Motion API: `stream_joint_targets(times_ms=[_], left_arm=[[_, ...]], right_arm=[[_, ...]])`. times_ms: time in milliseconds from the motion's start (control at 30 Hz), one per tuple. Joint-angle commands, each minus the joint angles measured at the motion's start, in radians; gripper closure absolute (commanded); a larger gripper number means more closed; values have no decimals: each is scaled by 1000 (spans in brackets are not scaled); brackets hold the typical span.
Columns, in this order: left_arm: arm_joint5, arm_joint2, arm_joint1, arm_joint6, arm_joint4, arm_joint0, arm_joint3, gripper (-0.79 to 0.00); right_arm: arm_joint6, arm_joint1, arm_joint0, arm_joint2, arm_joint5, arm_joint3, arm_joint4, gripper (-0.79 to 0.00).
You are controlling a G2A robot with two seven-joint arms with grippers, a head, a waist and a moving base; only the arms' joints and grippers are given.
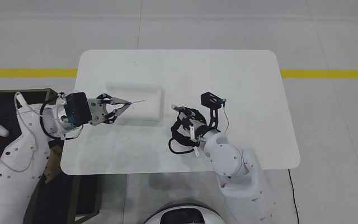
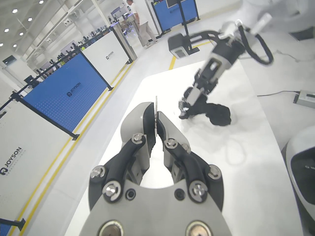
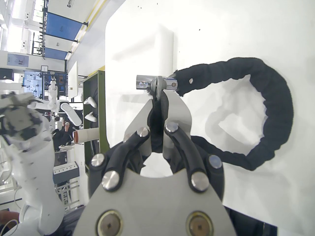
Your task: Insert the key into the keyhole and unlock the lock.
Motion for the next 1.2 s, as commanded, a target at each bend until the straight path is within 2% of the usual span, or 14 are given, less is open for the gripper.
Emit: stream_joint_targets(times_ms=[0, 267, 300, 367, 433, 467, 567, 667, 767, 800, 1033, 1167], left_arm=[[0, 10, 14, -39, -10, -7, 7, 0], [0, 10, 14, -39, -10, -7, 7, 0], [45, 5, 14, -62, 18, -5, -33, 0], [186, -8, 24, -114, 251, 2, -148, 0], [283, 15, 37, 12, 433, 29, -177, 0], [334, 24, 44, 96, 500, 32, -152, 0], [494, 55, 57, 255, 687, 16, -74, 0], [619, 100, 59, 388, 749, -18, 7, 0], [694, 152, 52, 497, 736, -65, 88, 0], [706, 161, 48, 482, 716, -81, 122, 0], [712, 161, 47, 480, 714, -78, 116, 0], [887, 122, 62, 357, 968, -57, 2, 0]], right_arm=[[0, 2, 11, 6, -12, 0, -10, 0], [-9, 3, 15, 6, -18, 2, -30, 0], [-21, 5, 3, 3, -36, -1, -27, 0], [-41, 7, -12, 8, -63, -5, -20, 0], [-38, 9, -15, 8, -83, -7, -6, 0], [-29, 10, -15, 7, -97, -9, 10, 0], [-28, 14, -19, 3, -123, -10, 14, 0], [-30, 15, -25, -7, -137, -5, 43, 0], [-37, 17, -22, -23, -155, 11, 36, 0], [-45, 19, -18, -32, -168, 13, 6, 0], [-51, 19, -18, -33, -170, 13, -8, 0], [-61, 23, -38, -64, -216, 36, -12, 0]])
